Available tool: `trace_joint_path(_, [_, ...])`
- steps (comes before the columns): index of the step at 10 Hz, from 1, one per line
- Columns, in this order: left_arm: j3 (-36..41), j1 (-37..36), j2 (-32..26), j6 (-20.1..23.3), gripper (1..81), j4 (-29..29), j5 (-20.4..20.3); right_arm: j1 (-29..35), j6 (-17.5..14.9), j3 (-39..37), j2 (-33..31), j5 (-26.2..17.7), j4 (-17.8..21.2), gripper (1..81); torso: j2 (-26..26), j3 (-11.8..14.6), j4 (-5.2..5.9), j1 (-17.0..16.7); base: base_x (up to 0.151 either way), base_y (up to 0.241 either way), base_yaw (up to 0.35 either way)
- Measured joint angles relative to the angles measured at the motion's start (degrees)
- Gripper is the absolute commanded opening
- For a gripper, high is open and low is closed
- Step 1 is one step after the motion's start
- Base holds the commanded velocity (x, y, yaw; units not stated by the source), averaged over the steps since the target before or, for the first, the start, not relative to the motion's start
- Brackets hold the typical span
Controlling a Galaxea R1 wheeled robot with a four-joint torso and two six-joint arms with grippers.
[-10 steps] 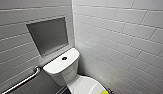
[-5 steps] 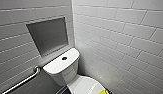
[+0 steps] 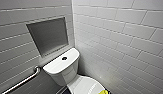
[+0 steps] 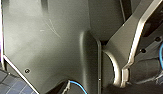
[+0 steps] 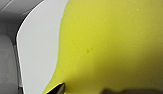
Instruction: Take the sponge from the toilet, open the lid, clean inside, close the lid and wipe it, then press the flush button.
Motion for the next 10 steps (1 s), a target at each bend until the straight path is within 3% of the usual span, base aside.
trace_joint_path(4, [0.0, 0.1, 0.0, 0.0, 81.1, -0.2, 0.2, 0.0, 1.6, -7.0, 4.3, -0.5, 0.0, 81.1, 0.0, 0.0, 0.00, 0.0, 0.000, 0.000, 0.000])
trace_joint_path(5, [0.0, 0.1, 0.0, 0.0, 81.1, -0.2, 0.2, 0.0, 0.9, -7.1, 4.2, -0.4, -0.5, 1.0, 0.0, 0.0, 0.00, 0.0, 0.000, 0.000, 0.000])
trace_joint_path(6, [0.0, 0.1, 0.1, 0.0, 81.1, -0.2, 0.2, -0.2, 1.5, -7.2, 4.6, 1.6, -0.4, 1.0, 0.0, 0.0, 0.00, 0.0, 0.000, 0.000, 0.000])
trace_joint_path(10, [0.0, 0.1, 0.2, 0.0, 81.1, -0.2, 0.2, -0.1, 1.4, -2.7, 1.8, 2.0, -0.4, 1.0, 0.0, 0.0, 0.00, 0.0, 0.000, 0.000, 0.000])
